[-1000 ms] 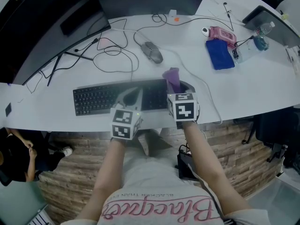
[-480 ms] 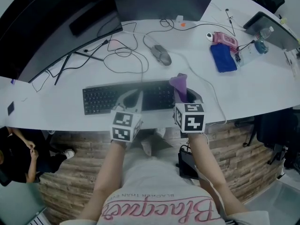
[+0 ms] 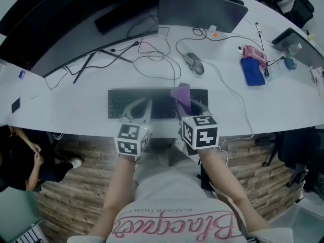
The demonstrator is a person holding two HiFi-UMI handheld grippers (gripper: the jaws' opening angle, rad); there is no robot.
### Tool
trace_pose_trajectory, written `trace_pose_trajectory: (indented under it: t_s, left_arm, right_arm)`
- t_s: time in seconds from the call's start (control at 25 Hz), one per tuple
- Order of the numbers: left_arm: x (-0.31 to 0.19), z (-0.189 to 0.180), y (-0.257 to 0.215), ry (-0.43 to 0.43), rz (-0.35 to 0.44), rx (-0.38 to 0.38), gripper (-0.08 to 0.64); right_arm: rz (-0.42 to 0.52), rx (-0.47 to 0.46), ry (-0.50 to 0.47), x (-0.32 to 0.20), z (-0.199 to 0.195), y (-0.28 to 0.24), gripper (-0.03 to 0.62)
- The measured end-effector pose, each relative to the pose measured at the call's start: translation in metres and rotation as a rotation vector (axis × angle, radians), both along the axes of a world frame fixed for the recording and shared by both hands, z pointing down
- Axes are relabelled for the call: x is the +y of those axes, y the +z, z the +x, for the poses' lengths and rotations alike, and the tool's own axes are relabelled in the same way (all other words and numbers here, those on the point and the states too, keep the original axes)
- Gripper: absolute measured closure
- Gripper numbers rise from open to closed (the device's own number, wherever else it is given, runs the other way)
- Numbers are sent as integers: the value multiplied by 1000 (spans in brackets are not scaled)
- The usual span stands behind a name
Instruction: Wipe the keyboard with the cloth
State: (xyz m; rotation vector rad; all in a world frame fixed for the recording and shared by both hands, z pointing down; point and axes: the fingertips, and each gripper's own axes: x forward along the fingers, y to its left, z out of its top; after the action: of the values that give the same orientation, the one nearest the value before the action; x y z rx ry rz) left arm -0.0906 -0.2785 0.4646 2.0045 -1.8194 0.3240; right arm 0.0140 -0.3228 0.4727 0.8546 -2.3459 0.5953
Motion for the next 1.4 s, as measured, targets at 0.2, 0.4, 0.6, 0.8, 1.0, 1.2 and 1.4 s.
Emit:
trace_pose_trajectory:
  t_s: [0.2, 0.4, 0.6, 0.8, 1.0, 1.2, 1.4]
  left_arm:
    - [32, -40, 4, -67, -3, 21, 552]
    - [58, -79, 8, -124, -13, 28, 552]
    - [79, -109, 13, -158, -27, 27, 552]
    - [99, -136, 17, -191, -33, 30, 552]
    - [115, -162, 24, -232, -50, 45, 552]
    - [125, -182, 36, -250, -71, 60, 553]
    - [128, -196, 47, -250, -88, 72, 552]
  right_arm:
    - [-33, -23, -108, 42, -51, 2, 499]
    - [-57, -44, -165, 71, -93, 4, 499]
    - [-113, -83, -201, 94, -128, 10, 499]
    - [-183, -122, -262, 120, -169, 26, 499]
    - [-262, -139, -287, 142, -212, 38, 499]
    - [-288, -111, -309, 155, -246, 52, 499]
    - [-328, -83, -294, 164, -260, 71, 499]
